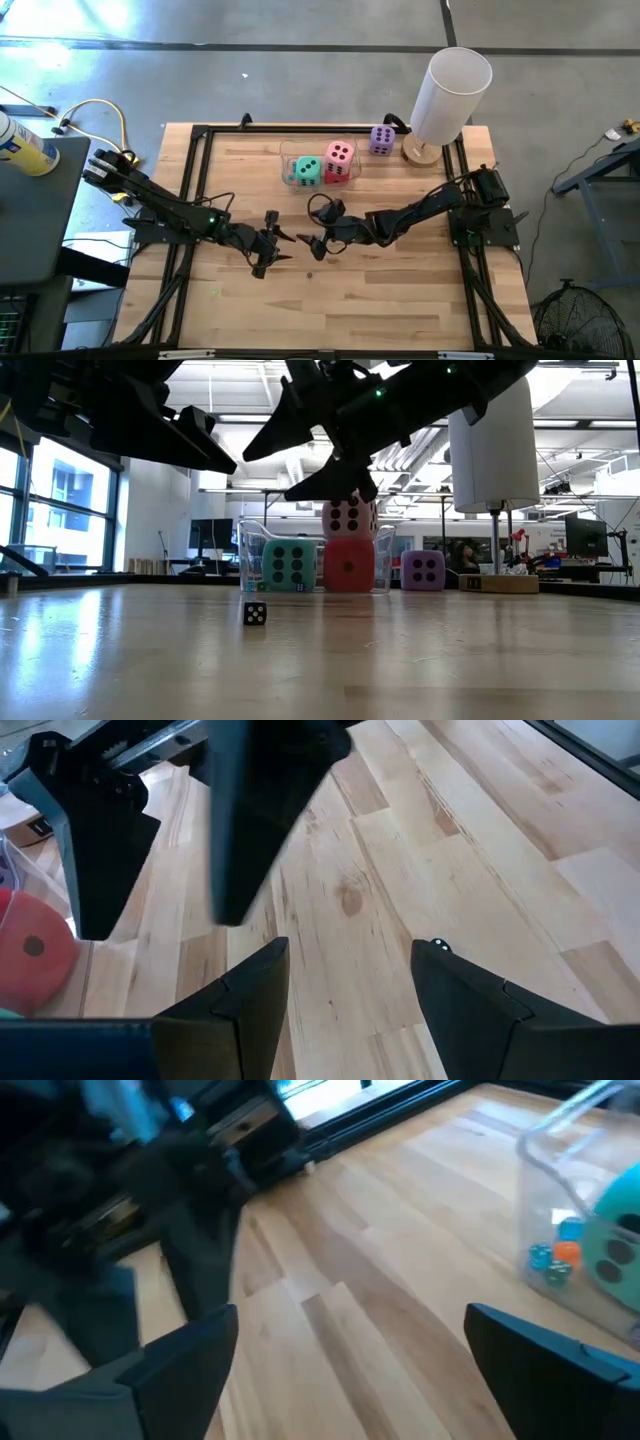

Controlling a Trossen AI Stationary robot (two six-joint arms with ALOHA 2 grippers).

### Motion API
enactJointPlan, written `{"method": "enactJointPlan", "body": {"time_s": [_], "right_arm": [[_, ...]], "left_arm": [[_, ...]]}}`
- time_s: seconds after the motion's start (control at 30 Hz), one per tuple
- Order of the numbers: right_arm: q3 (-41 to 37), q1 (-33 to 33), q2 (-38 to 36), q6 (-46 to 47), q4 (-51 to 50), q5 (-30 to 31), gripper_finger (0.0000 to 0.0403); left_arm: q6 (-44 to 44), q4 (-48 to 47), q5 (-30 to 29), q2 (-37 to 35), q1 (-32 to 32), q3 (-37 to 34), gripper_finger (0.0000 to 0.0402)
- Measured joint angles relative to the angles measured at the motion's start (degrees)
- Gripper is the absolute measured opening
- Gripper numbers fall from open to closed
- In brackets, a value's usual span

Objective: Pick & Place Dice
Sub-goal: Put the large purple dice into the transparent bin

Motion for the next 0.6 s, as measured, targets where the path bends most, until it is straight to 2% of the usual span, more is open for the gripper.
{"method": "enactJointPlan", "body": {"time_s": [0.1,0.27,0.47,0.6], "right_arm": [[0.00,0.00,0.00,1.72,-0.05,1.67,0.0370],[0.00,0.94,0.00,-3.26,-0.05,3.40,0.0367],[0.00,4.26,0.00,-11.88,-0.37,14.99,0.0366],[0.00,7.46,0.00,-13.49,-3.24,27.06,0.0366]], "left_arm": [[-0.06,0.00,0.07,0.00,0.00,-0.01,0.0202],[-0.04,0.00,0.07,0.00,0.00,0.00,0.0202],[-0.03,0.00,0.05,0.00,0.00,-0.02,0.0202],[-0.04,-0.02,0.05,0.00,0.00,0.00,0.0202]]}}
